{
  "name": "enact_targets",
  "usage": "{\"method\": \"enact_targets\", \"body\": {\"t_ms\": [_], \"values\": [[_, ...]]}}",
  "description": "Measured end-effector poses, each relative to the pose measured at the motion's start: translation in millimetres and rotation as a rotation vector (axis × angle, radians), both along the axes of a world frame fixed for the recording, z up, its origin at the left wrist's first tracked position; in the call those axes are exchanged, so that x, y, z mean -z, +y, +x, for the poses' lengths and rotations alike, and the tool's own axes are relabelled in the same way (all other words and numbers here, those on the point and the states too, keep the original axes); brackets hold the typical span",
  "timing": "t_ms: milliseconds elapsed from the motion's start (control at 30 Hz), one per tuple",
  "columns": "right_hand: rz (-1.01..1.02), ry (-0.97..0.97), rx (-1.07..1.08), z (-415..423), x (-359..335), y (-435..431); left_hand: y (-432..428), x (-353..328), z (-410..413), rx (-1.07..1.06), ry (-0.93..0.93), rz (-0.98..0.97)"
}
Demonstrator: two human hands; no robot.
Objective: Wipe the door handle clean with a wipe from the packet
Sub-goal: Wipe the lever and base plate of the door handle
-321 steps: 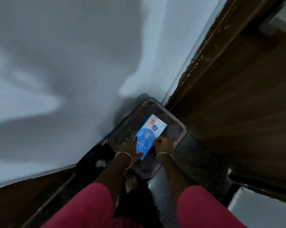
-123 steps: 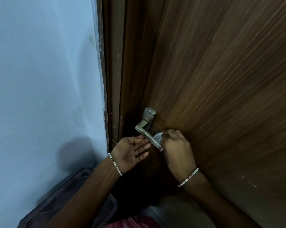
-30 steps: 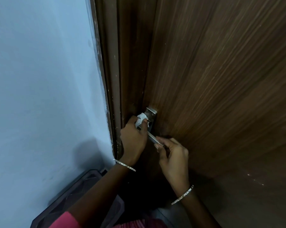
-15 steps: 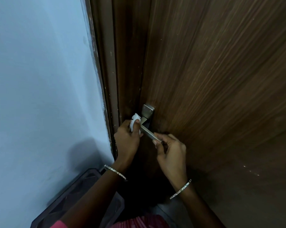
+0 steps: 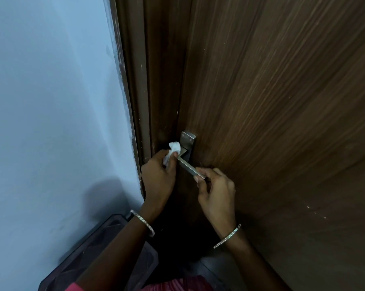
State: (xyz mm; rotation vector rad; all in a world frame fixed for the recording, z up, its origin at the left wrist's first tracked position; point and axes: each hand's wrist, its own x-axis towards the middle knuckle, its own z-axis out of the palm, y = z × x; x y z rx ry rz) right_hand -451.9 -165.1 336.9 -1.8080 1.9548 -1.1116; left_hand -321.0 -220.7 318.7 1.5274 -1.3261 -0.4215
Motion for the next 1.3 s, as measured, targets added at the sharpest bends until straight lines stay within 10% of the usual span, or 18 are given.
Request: {"method": "enact_targets", "body": {"t_ms": [633, 1300], "values": [[0.033, 0.094, -0.005, 1.2, -3.1, 2.7, -5.0, -4.0, -2.5, 0.083, 0.130, 0.100], [0.116, -0.613, 0.000, -20.2, 1.9, 0.7, 41.1, 41.4, -29.6, 0.354, -0.576, -0.443]]}}
